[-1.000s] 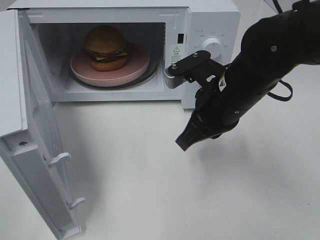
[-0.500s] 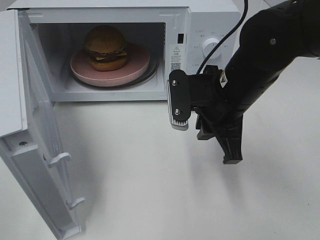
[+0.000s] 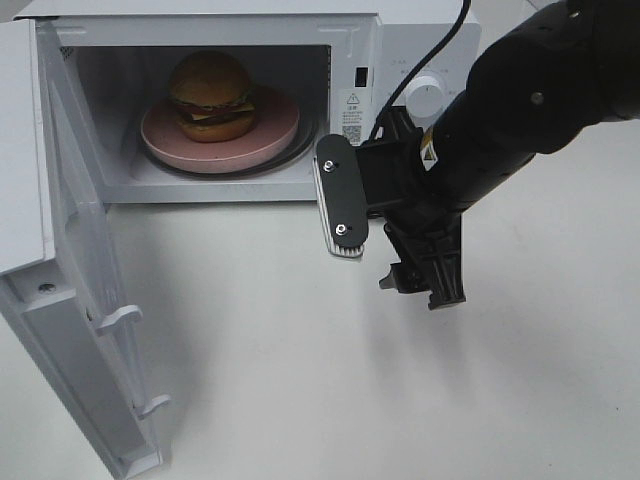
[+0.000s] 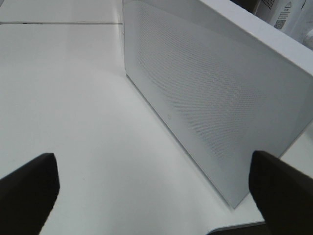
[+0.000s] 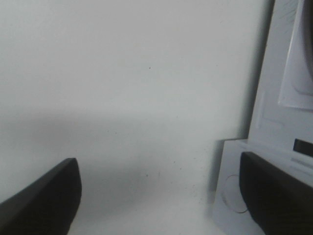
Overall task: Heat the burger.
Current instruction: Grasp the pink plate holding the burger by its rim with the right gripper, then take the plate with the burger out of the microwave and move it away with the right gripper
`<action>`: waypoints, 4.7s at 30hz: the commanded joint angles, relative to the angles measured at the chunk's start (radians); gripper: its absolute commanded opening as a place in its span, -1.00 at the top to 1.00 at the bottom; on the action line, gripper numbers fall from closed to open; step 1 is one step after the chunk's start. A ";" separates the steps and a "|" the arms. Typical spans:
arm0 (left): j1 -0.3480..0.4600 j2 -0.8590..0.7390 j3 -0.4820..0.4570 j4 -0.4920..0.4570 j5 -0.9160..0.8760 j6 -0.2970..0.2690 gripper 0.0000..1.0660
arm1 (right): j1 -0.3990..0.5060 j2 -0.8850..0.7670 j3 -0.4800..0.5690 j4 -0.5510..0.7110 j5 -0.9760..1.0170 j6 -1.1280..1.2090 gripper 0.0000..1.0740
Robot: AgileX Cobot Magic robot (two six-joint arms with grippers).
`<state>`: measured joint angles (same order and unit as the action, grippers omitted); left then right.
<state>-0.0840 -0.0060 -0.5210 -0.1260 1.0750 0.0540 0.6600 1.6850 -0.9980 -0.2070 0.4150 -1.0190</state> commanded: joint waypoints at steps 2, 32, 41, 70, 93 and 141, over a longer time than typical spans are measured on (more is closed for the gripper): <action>0.004 -0.018 0.004 -0.009 -0.002 -0.004 -0.83 | 0.018 -0.007 -0.005 -0.048 -0.055 0.039 -0.66; 0.004 -0.018 0.004 -0.009 -0.002 -0.004 -0.83 | 0.055 0.274 -0.359 -0.157 -0.034 0.160 -0.56; 0.004 -0.018 0.004 -0.009 -0.002 -0.004 -0.83 | 0.055 0.404 -0.523 -0.160 0.008 0.160 -0.52; 0.004 -0.018 0.004 -0.008 -0.002 -0.005 -0.83 | 0.053 0.671 -0.857 -0.180 0.045 0.204 -0.42; 0.004 -0.018 0.004 -0.008 -0.002 -0.005 -0.83 | 0.040 0.760 -0.941 -0.177 0.016 0.237 -0.21; 0.004 -0.018 0.004 -0.009 -0.002 -0.005 -0.83 | 0.066 0.512 -0.608 -0.262 -0.115 0.308 1.00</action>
<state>-0.0840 -0.0060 -0.5210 -0.1260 1.0750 0.0540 0.7300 2.2540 -1.6450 -0.4460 0.3450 -0.7340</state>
